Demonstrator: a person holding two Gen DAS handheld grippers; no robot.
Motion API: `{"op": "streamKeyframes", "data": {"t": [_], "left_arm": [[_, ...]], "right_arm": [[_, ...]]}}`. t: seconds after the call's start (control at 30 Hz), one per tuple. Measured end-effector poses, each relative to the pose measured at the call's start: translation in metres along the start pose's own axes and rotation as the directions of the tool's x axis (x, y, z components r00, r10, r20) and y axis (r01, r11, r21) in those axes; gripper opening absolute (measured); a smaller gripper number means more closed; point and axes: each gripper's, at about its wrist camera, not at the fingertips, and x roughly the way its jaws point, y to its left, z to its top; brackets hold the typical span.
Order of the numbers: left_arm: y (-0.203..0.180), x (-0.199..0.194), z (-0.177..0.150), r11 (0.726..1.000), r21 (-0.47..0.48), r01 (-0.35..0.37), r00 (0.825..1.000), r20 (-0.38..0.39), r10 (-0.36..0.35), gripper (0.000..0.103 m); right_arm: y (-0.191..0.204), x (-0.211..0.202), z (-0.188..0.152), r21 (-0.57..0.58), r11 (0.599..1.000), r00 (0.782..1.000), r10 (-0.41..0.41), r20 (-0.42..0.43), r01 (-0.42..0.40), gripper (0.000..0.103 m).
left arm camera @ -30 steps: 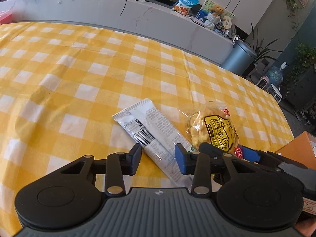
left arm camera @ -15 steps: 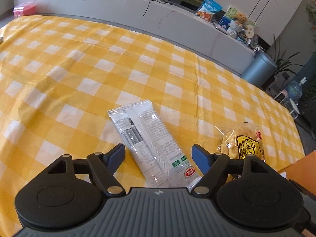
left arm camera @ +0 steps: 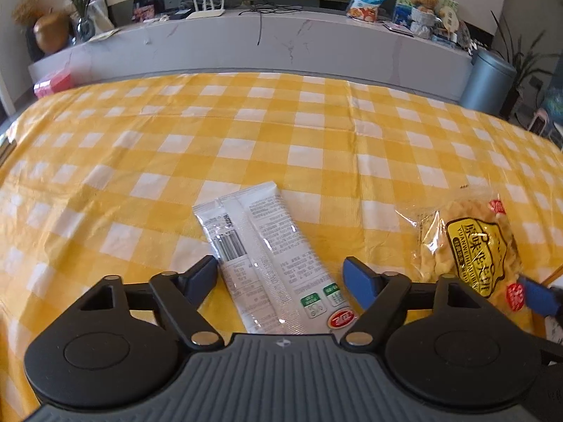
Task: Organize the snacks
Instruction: 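Grasp the yellow waffle-cake pack with the right gripper while the left gripper approaches the white bar, then grasp the white wrapped bar with the left gripper and lift it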
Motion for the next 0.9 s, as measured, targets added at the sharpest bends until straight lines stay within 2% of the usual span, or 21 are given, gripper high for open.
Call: {"op": "streamKeyframes", "data": {"t": [0.13,0.27,0.5,0.57,0.67,0.77,0.9], "left_arm": [[0.008,-0.006,-0.002,0.996,0.072,0.051,0.999,-0.008,-0.051,0.076],[0.016,-0.016,-0.012,0.982,0.151,0.114,0.993,-0.022,-0.112,0.075],[0.024,-0.032,-0.033,0.919,0.311,0.241,0.970,-0.085,-0.226,0.075],[0.026,-0.034,-0.037,0.920,0.312,0.236,0.972,-0.080,-0.222,0.080],[0.029,-0.034,-0.040,0.940,0.280,0.193,0.981,-0.053,-0.186,0.084],[0.029,-0.033,-0.039,0.967,0.224,0.122,0.992,-0.014,-0.122,0.089],[0.021,-0.036,-0.044,0.976,0.202,0.084,0.995,0.030,-0.091,0.089]], "right_arm": [[0.004,-0.004,-0.004,-0.029,1.000,1.000,-0.008,0.009,0.009,0.064],[-0.005,-0.004,-0.002,0.032,0.999,1.000,0.019,-0.018,-0.019,0.064],[0.008,-0.015,-0.009,-0.034,0.998,0.998,0.058,-0.035,-0.060,0.064],[0.012,-0.018,-0.013,-0.059,0.997,0.998,0.053,-0.031,-0.055,0.065],[0.015,-0.020,-0.015,-0.072,0.996,0.999,0.044,-0.028,-0.046,0.066],[0.011,-0.019,-0.013,-0.052,0.998,0.999,0.037,-0.028,-0.038,0.070],[0.004,-0.019,-0.006,-0.018,0.999,0.999,0.042,-0.014,-0.042,0.075]]}}
